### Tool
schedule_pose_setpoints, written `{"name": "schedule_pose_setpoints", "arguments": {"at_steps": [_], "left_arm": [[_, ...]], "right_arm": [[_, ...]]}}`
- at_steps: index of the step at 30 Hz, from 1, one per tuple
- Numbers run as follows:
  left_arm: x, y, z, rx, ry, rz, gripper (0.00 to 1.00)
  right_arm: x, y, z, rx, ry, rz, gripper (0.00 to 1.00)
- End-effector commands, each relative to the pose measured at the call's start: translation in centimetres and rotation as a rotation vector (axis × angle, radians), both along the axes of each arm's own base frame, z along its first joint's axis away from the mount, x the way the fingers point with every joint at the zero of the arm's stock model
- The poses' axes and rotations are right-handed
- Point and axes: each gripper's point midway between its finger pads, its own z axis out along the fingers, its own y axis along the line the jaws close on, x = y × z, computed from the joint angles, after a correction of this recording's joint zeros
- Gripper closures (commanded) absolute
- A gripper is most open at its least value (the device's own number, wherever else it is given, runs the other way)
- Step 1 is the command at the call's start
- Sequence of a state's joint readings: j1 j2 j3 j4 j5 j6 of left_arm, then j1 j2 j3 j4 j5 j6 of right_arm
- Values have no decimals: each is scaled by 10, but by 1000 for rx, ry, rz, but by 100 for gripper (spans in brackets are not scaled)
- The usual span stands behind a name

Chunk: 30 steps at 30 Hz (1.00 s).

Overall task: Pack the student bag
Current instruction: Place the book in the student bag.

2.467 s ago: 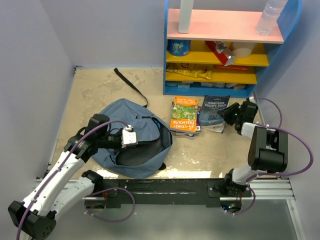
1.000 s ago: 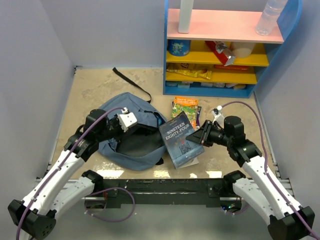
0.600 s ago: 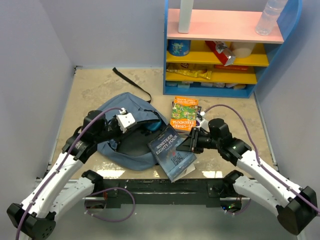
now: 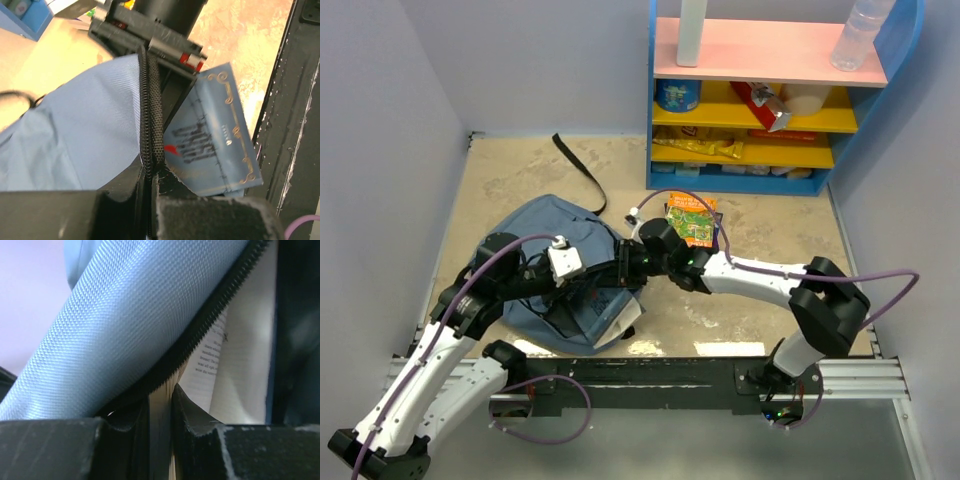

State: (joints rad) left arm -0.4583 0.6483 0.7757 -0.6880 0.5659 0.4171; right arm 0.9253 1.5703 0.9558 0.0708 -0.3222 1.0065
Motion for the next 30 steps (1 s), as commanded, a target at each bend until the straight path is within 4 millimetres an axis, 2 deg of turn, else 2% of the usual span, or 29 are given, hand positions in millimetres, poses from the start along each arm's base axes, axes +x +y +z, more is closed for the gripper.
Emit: {"name": "schedule_pose_setpoints", "arguments": {"at_steps": [1,3,7,11,13,15,17,19,20,22,23,24,25,28,30], "left_arm": [[-14,-17,23,-85,-41,-124,100],[-12,-17,21,-81,-42,-121,100],[-8,-17,25,-88,-72,-112,100],[-6,-18,26,-89,-80,-117,100],[-6,-19,27,-89,-87,-126,100],[-5,-21,29,-96,-87,-135,100],[-6,-23,34,-98,-97,-153,100],[-7,-24,37,-98,-108,-171,100],[-10,-26,38,-104,-111,-191,100],[-12,-27,38,-107,-116,-214,100],[-15,-29,39,-114,-110,-233,100],[-16,-29,40,-117,-106,-242,100],[-18,-29,38,-110,-98,-251,100],[-21,-29,35,-96,-87,-271,100],[-22,-29,34,-96,-87,-276,100]], "right_arm": [[16,42,92,296,-274,0,100],[13,44,87,274,-370,20,100],[-8,42,72,276,-457,86,100],[-16,29,35,204,-503,100,100],[-21,30,27,217,-517,124,98],[-18,30,14,204,-532,118,98],[-9,21,7,183,-548,48,99],[1,18,20,218,-578,-28,100],[4,24,38,274,-598,-43,100],[10,34,57,309,-625,-48,100],[20,38,79,323,-670,-85,100],[23,39,92,339,-690,-100,100],[30,43,117,374,-723,-115,100],[39,47,147,434,-751,-144,100],[38,49,158,493,-731,-159,100]]}}
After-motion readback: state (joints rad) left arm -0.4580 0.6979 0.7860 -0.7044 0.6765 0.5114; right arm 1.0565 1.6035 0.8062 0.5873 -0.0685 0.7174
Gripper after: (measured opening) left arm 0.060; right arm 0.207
